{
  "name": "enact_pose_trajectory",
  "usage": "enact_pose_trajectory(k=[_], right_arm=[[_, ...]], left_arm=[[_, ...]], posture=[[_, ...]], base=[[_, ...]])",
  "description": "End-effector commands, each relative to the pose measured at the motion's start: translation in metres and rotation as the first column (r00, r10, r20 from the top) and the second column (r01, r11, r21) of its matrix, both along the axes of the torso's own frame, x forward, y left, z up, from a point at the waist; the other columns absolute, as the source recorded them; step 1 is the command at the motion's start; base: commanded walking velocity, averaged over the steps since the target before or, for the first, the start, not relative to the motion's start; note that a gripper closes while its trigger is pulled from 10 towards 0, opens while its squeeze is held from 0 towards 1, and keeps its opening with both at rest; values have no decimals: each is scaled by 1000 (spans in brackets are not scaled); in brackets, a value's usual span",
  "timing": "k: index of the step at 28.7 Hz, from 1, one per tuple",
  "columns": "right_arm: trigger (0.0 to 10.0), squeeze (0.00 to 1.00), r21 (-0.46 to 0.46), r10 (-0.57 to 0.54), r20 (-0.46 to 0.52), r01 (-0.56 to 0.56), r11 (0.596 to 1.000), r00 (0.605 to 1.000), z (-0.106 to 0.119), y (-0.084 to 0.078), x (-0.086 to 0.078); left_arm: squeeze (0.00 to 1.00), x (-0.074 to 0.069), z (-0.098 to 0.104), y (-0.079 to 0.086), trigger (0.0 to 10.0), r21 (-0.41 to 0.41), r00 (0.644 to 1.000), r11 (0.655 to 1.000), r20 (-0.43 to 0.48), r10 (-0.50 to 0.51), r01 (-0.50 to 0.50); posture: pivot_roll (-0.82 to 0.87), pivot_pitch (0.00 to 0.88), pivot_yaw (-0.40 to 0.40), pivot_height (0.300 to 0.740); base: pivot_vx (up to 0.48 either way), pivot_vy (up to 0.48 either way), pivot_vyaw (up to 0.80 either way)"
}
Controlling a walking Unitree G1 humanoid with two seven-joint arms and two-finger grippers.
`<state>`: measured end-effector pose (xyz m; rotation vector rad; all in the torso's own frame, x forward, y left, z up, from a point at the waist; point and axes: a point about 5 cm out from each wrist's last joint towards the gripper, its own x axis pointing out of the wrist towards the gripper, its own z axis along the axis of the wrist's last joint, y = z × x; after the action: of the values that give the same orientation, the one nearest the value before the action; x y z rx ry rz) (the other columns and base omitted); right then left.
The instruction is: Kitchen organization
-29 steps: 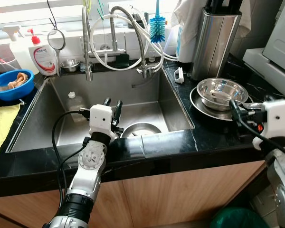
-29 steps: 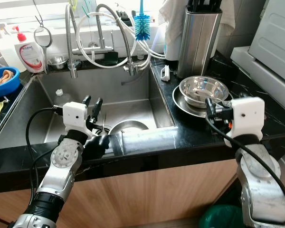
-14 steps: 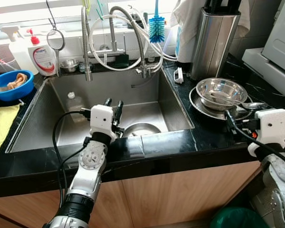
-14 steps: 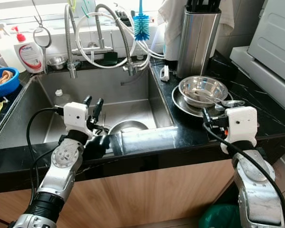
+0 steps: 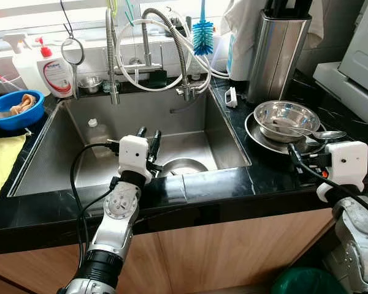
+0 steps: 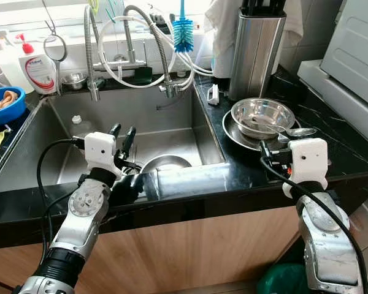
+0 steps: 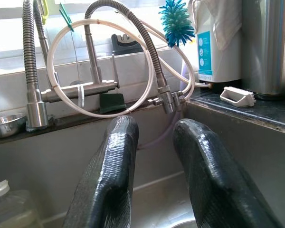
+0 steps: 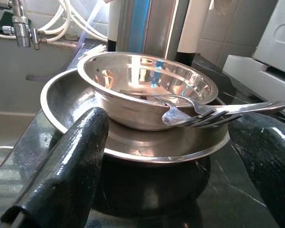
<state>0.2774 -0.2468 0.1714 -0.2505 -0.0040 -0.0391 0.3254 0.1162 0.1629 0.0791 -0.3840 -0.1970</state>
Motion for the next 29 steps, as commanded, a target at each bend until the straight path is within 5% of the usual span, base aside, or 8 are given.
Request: enact_pose_trajectory(k=[1,15,16,17,18,24,25,29], right_arm=[[10000,0,-12,-2,4,2,1000,1000,1,1,3],[9922,0,-7,-5,20,5,1000,1000,3,4,11],[4039,0,-5,-2,21,2,1000,1000,3,5,12],[4039,0,-4,-1,21,1,1000,1000,3,6,13],[2471,0,-4,7,19,-7,1000,1000,3,8,14],[1098,0,-6,20,10,-20,1000,1000,1,13,14],[0,0,-7,20,9,-20,1000,1000,1,13,15],[0,0,-7,18,9,-18,1000,1000,1,13,15]], left_arm=[[0,0,1,2,10000,10,1000,1000,6,-2,2],[0,0,2,2,10000,11,1000,1000,6,-3,3],[0,0,2,2,10000,11,1000,1000,5,-2,2],[0,0,2,2,10000,11,1000,1000,5,-1,1],[0,0,2,2,10000,12,1000,1000,5,-1,1],[0,-1,2,2,10000,10,1000,1000,5,1,-1],[0,-1,2,2,10000,11,1000,1000,4,1,-1],[0,-1,1,3,10000,11,1000,1000,4,1,-1]], posture=[[-182,0,53,740],[-174,0,53,740],[-174,0,53,740],[-174,0,53,740],[-174,0,51,740],[-170,0,50,740],[-170,0,50,740],[-172,0,50,740]], base=[[0,0,0],[0,0,0],[0,0,0],[0,0,0],[0,0,0],[0,0,0],[0,0,0],[0,0,0]])
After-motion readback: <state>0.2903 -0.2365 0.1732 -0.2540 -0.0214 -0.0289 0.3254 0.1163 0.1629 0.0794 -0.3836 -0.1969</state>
